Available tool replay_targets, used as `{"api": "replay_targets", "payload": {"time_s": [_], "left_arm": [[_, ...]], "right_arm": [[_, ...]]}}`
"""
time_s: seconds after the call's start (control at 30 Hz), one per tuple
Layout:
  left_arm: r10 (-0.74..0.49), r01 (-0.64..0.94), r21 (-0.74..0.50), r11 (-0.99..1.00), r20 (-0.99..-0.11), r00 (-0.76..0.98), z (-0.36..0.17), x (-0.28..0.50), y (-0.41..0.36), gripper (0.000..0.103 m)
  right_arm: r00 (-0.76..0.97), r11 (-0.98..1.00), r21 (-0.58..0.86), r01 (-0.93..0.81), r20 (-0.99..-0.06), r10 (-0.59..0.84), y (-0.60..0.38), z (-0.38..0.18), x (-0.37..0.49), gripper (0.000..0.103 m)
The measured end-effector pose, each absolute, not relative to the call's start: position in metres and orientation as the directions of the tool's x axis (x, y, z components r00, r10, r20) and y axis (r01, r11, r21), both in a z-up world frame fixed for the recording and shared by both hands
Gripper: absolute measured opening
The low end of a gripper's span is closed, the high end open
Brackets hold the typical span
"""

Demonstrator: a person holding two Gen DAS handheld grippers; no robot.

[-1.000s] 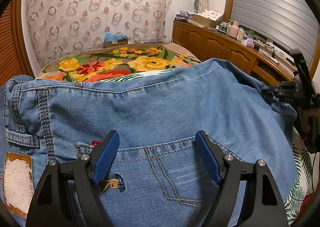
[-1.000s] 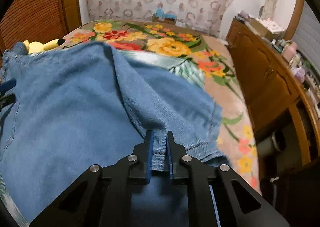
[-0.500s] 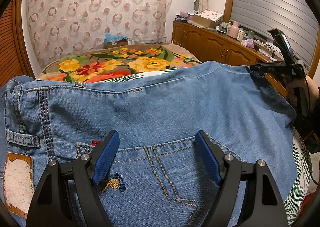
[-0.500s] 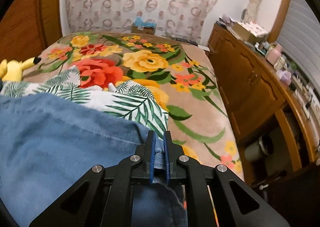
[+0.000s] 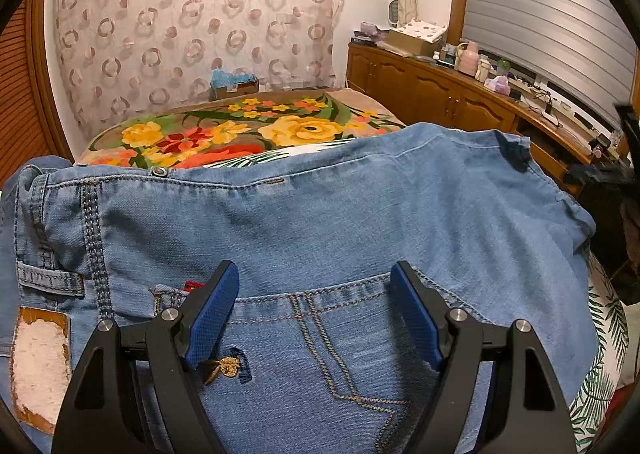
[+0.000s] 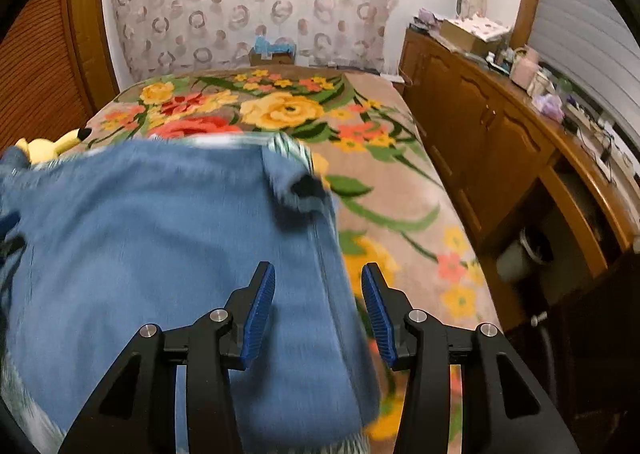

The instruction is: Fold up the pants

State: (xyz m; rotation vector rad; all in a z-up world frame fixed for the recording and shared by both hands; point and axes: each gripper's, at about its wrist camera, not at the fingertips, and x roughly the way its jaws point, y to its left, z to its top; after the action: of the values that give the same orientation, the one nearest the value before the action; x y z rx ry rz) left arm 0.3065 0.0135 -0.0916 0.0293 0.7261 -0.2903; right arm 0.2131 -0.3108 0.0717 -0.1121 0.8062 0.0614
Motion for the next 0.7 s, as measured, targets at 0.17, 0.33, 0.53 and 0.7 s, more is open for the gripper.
{"api": "replay_targets", "payload": {"time_s": [0.17, 0.33, 0.53, 0.7], "left_arm": [[-0.224, 0.264, -0.042, 0.964, -0.665, 0.713, -0.092, 0.303, 0.009, 0.079], [-0.226, 0.267, -0.044, 0.963, -0.673, 0.704, -0.089, 0.294, 0.008, 0.079], [-0.223, 0.233, -0.075, 0.970, -0.663, 0.714, -0.077, 0.271, 0.024, 0.079], [-0.192, 0.200, -0.063, 0.978, -0.655, 0.731, -0.068, 0.255, 0.034, 0.079]], "right_arm": [[0.675, 0.999, -0.019, -0.046, -0.738, 0.018, -0.332, 0.065, 0.179, 0.054], [0.672, 0.998, 0.059, -0.014, -0.739, 0.053, -0.348, 0.061, 0.164, 0.064], [0.653, 0.991, 0.136, -0.012, -0.750, 0.110, -0.358, 0.053, 0.168, 0.064], [0.621, 0.986, 0.169, 0.005, -0.773, 0.130, -0.364, 0.050, 0.176, 0.064]]}}
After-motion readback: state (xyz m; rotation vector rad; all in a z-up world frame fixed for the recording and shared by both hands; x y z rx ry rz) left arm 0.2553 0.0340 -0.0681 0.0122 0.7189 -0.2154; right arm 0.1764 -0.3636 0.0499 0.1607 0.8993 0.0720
